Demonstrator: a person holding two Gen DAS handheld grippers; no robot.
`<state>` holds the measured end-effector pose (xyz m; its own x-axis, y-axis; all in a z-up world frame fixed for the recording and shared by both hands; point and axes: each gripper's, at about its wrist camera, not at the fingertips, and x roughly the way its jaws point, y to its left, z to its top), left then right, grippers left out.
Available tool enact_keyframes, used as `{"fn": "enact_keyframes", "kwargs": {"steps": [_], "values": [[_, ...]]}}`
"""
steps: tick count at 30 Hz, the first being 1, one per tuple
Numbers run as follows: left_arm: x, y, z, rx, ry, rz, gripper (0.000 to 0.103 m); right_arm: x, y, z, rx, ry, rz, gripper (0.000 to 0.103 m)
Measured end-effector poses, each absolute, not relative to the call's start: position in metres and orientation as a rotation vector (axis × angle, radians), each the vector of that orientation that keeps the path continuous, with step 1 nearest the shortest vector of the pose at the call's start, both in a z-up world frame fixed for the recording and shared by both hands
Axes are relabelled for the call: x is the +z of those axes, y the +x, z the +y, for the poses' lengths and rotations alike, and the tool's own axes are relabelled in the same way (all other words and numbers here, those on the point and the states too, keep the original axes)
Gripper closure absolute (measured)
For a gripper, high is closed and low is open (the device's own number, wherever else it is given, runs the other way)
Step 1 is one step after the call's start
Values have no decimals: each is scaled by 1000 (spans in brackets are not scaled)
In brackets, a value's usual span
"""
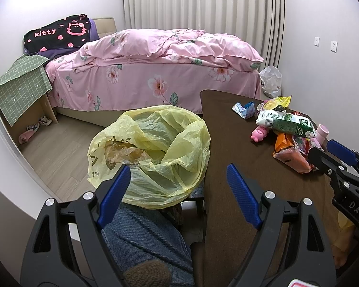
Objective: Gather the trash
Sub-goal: 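Grasp the white-green milk carton with the right tool while the left tool grasps a blue-white wrapper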
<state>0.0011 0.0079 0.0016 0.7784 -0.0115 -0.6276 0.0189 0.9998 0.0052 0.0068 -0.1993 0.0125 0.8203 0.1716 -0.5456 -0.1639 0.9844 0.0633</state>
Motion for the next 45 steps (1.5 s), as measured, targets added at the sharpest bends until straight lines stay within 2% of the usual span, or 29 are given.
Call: {"fn": "enact_keyframes", "kwargs": {"steps": [6, 16, 19, 26, 31, 38, 45], "values": [[4, 7, 2, -24, 13, 665, 25, 17, 9, -211, 139, -35, 553, 44], [-3, 67, -47, -191, -10, 594, 24, 8, 31, -312, -67, -21, 541, 44], [-12, 95, -68, -248, 5, 606, 18, -1, 39, -332, -79, -49, 551, 44], [-32, 163, -112, -438, -18, 729, 17, -22, 66, -363, -19, -4, 614, 44], [-33, 202, -118, -413, -21, 732, 18, -11, 97, -348, 203, -99, 655, 44], [-51, 207, -83, -358, -117, 795, 21, -9, 173, -292, 425, -384, 720, 44], [-62, 208, -66, -362, -160, 817, 23, -38, 232, -294, 478, -287, 938, 45]]}}
